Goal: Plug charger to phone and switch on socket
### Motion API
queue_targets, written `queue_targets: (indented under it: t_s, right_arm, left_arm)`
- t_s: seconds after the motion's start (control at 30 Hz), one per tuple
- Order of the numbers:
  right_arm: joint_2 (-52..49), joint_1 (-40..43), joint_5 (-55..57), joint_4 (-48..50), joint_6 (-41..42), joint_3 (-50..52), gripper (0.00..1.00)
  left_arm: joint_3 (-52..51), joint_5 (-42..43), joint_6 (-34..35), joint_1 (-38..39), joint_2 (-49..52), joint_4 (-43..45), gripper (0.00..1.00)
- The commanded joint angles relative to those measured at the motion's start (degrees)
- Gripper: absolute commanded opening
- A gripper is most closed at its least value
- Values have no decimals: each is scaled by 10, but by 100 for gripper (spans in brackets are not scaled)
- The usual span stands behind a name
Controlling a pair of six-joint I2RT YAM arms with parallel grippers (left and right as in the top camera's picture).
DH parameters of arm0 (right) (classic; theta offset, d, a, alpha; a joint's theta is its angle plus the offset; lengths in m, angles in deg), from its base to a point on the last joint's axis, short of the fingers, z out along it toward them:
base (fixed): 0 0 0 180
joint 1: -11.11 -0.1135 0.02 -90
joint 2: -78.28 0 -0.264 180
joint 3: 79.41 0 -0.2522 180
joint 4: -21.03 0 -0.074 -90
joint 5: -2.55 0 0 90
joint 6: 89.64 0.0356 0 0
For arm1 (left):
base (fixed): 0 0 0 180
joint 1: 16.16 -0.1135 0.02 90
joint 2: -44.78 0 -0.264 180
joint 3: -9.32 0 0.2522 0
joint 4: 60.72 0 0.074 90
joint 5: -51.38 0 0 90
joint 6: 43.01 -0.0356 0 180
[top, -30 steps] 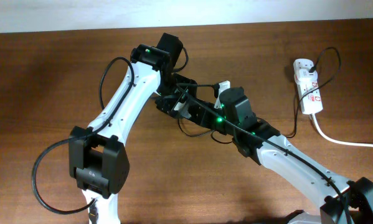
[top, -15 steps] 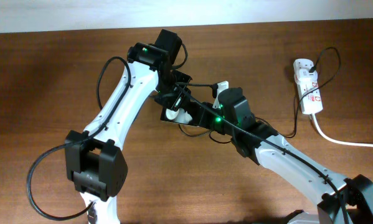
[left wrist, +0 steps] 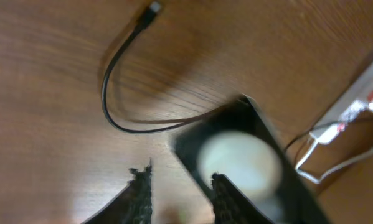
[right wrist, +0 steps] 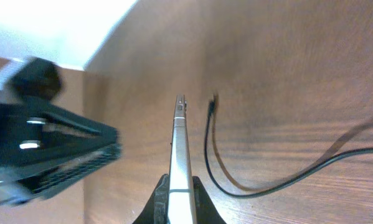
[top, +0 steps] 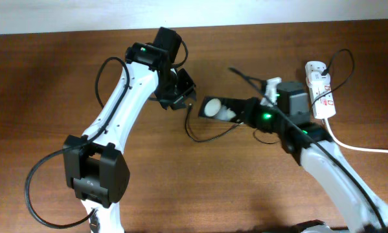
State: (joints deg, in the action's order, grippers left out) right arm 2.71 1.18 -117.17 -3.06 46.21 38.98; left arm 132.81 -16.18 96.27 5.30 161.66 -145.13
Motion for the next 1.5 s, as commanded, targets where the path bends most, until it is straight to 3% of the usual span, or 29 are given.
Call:
queue_targets:
  t_s: [0.0, 0.17, 0.3, 0.37, 0.43, 0.57, 0.83, 0.93, 0.97, 1.07, 1.2, 1.47]
  right_arm:
    - [91, 43, -18, -25, -21, -13, 4]
    - [224, 119, -37, -120, -16, -13, 4]
    - [295, 181, -66, -124, 41, -13, 4]
    - [303, 190, -35, -117, 72, -13, 4]
    - [297, 190, -19, -109, 75, -13, 4]
    - [264, 189, -11, -33, 136, -13, 4]
    - [149, 177, -4, 67, 280, -13, 4]
    - [104, 149, -4, 163, 304, -13, 4]
    - [80, 133, -4, 208, 330, -13, 4]
    - [31, 100, 0, 263, 374, -13, 4]
    - [-15, 47, 47, 335, 373, -13, 4]
    - [-17, -28, 156, 353, 339, -13, 4]
  left_arm:
    - [5, 29, -108, -7, -15, 11, 44]
    - [5, 115, -215, -7, -15, 68, 51]
    - [5, 203, -235, -7, -15, 122, 60]
    - [5, 245, -237, -7, -15, 151, 63]
    - [5, 290, -237, -7, -15, 187, 57]
    - [5, 380, -236, -7, -15, 267, 68]
    - [5, 389, -215, -6, -15, 280, 80]
    - [5, 393, -203, -6, -15, 280, 82]
    - [5, 393, -177, -6, -15, 284, 89]
    - [5, 393, -153, -6, -15, 298, 89]
    - [5, 393, -116, -6, -15, 315, 89]
    - [5, 383, -51, -6, -15, 386, 84]
